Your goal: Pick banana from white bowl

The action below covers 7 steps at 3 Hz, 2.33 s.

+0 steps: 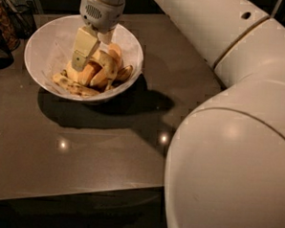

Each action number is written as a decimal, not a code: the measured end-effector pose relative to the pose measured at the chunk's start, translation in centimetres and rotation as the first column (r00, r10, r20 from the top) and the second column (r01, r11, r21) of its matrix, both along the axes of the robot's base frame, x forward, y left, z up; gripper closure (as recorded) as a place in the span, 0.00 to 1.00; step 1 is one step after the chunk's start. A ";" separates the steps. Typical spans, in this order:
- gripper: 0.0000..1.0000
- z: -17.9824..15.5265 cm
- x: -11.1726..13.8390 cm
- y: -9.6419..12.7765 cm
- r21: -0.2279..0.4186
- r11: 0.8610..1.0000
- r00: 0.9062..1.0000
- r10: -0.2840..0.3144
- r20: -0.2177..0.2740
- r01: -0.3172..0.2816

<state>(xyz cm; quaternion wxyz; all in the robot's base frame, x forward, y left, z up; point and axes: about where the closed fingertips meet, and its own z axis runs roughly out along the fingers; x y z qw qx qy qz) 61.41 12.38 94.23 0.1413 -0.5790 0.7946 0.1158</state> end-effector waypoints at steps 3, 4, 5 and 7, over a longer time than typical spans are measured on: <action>0.37 -0.7 0.1 0.5 -0.015 1.000 0.999 0.014 -0.036 -0.015; 0.56 -0.8 0.1 0.8 -0.042 0.999 1.000 0.026 -0.012 -0.027; 0.79 -0.9 0.1 0.9 -0.081 0.996 0.999 0.041 0.030 -0.039; 1.00 -0.9 0.1 0.9 -0.081 0.996 0.999 0.041 0.030 -0.039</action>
Offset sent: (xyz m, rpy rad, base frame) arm -0.0042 -0.0018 -0.0068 -0.0378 0.0455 -0.0171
